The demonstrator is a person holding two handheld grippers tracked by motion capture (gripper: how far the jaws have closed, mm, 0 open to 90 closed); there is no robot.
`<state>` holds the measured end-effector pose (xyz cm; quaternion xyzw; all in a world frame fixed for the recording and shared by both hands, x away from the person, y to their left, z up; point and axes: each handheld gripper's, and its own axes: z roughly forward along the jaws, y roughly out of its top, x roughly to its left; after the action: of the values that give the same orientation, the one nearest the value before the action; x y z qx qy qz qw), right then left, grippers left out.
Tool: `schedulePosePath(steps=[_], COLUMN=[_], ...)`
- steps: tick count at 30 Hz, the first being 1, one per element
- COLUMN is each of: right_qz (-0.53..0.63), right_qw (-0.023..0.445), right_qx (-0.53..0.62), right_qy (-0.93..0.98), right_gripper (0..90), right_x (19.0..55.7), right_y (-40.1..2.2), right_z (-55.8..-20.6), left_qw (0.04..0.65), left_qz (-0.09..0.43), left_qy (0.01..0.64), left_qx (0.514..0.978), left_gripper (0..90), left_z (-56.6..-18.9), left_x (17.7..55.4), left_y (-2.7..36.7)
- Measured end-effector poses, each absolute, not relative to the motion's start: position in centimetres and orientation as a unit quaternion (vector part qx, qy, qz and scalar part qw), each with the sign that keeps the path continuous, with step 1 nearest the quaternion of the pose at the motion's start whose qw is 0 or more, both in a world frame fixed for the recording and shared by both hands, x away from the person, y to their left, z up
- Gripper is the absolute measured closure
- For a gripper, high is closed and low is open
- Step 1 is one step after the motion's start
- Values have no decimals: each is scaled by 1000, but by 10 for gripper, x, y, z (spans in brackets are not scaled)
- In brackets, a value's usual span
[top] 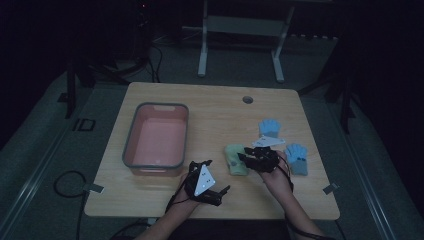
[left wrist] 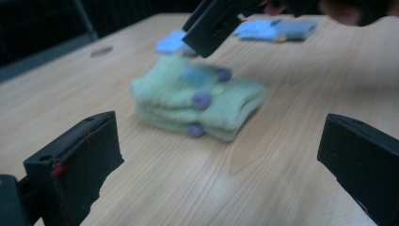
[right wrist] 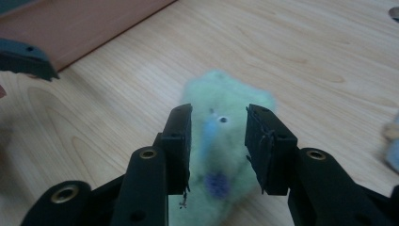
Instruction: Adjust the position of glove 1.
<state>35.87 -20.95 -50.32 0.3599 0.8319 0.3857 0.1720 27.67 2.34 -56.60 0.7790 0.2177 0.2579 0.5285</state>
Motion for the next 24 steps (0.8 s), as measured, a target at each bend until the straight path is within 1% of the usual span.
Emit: schedulePosePath(steps=[2,7,10,15,21,22,24], right_qz=[385,383,387,398,408,411,416], right_qw=[175,180,182,176,163,158,148], right_qx=[362,372,374,374,361,359,348], right_qy=[831,827,823,819,822,823,827], right_gripper=[590,581,573,557,552,552,551], right_x=[362,367,368,374,386,389,397], right_y=[-218,-234,-239,-248,-247,-246,-239], right_z=[-500,-495,-494,-489,-484,-483,-483], left_qw=[527,512,520,510,488,488,471], left_qz=[247,211,183,146,150,147,157], left_qy=[218,238,231,212,161,151,131], left_qx=[784,798,802,821,845,847,858], left_gripper=[43,39,39,49,80,127,174], left_z=[-565,-557,-556,-556,-555,-555,-554], left_x=[276,278,282,291,299,301,307], left_y=[23,20,20,15,0,-2,-9])
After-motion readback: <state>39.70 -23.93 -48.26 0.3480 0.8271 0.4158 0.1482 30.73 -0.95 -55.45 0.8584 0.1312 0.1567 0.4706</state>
